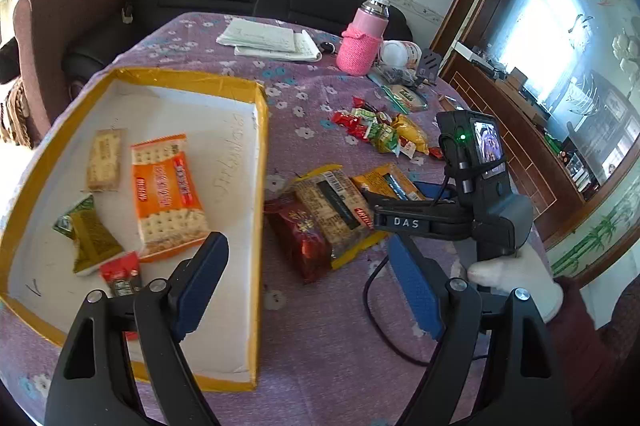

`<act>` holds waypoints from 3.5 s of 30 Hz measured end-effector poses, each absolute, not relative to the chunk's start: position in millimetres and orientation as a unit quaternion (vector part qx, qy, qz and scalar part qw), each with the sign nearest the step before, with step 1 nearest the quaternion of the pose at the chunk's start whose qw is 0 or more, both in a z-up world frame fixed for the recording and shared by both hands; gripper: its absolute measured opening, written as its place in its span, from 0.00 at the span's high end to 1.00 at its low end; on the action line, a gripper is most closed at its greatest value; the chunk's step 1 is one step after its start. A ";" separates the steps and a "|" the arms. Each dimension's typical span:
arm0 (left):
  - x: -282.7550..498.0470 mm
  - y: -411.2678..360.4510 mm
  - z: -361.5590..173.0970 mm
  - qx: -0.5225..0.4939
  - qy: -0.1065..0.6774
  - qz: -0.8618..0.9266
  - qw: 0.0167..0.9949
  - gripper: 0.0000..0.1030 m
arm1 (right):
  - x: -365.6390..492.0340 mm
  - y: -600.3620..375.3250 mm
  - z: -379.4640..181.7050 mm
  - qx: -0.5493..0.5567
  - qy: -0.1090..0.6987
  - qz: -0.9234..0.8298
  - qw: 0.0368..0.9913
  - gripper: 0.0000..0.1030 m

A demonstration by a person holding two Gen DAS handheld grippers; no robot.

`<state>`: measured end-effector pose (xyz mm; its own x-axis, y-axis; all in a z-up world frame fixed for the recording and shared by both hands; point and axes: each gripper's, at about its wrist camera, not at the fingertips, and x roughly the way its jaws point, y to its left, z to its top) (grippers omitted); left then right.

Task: Organize snacks
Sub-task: 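Grasp the orange-yellow biscuit pack with right tool while left tool approaches clear cracker pack, then grasp the clear black-striped cracker pack with left tool while right tool holds biscuit pack, then carry both held packs into the yellow tray and open both tools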

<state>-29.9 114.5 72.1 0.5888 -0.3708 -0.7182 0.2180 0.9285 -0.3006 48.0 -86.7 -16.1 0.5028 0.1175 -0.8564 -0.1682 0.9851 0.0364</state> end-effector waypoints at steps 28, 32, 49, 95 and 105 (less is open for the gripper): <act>73.2 -13.2 18.0 -0.030 0.546 -0.200 0.813 0.21 | -8.2 -203.9 -12.8 0.136 0.446 0.067 0.882 0.30; 49.8 -7.4 38.8 -0.020 0.504 -0.161 0.848 0.21 | -15.2 -215.7 -11.8 0.135 0.448 0.051 0.882 0.30; 28.4 -55.6 2.3 0.114 0.478 -0.097 0.866 0.20 | -52.1 -244.2 -9.6 0.174 0.446 0.047 0.877 0.30; -8.9 -8.5 48.2 0.057 0.404 -0.132 0.903 0.32 | -59.9 -201.8 18.6 0.174 0.433 0.089 0.880 0.30; -16.4 127.8 109.6 0.017 0.360 -0.037 0.932 0.31 | -24.2 -92.8 68.5 0.158 0.426 0.216 0.864 0.31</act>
